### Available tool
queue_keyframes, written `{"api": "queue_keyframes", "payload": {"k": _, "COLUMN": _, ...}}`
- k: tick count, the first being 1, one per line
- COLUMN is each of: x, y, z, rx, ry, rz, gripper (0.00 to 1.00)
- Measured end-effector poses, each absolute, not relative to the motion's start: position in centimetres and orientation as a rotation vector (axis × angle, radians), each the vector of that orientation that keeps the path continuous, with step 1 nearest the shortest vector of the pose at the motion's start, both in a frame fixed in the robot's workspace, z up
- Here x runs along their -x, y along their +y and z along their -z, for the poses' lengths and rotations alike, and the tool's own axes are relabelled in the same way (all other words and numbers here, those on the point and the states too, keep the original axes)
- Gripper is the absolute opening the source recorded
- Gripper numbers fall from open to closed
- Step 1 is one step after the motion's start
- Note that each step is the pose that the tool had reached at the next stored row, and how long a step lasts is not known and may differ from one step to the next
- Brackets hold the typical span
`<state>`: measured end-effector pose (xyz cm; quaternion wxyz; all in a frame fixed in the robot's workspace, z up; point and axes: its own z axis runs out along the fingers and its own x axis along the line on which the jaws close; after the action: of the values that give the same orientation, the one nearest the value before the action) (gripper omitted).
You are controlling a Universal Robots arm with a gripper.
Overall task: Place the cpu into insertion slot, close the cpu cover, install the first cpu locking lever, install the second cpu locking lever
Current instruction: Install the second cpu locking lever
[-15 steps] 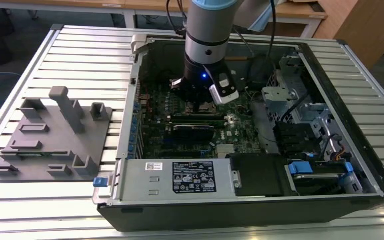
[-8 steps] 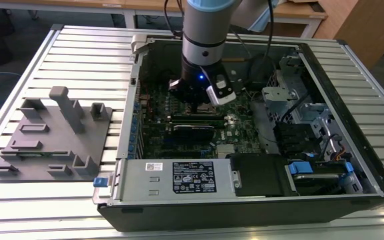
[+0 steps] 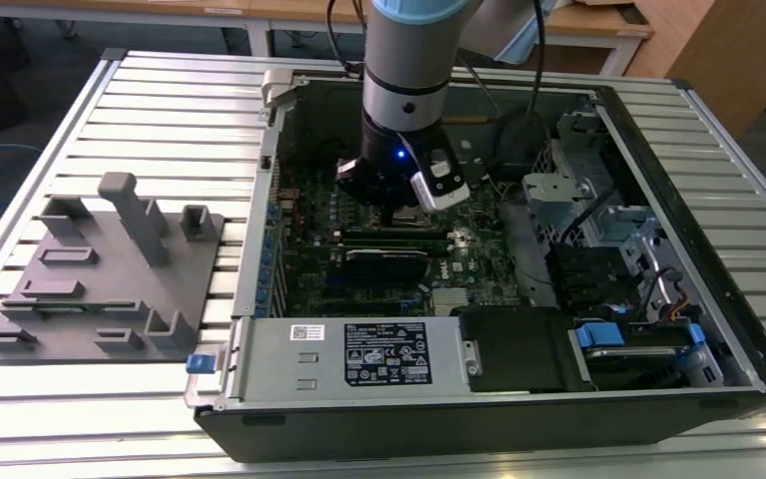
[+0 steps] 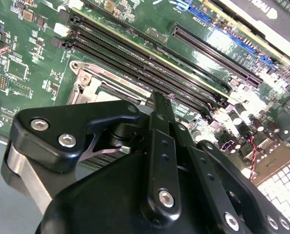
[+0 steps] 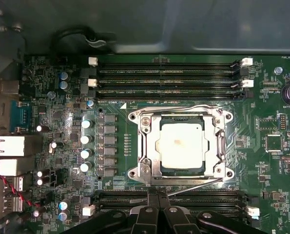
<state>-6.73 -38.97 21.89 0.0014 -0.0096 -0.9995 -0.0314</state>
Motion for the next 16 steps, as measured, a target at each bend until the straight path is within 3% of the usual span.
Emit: {"api": "queue_keyframes", "payload": {"k": 16, "x": 7.29, "y": -38.97, "z": -20.97, "rx": 0.030, "ry": -3.137, "rz": 0.101, "gripper": 0.10}}
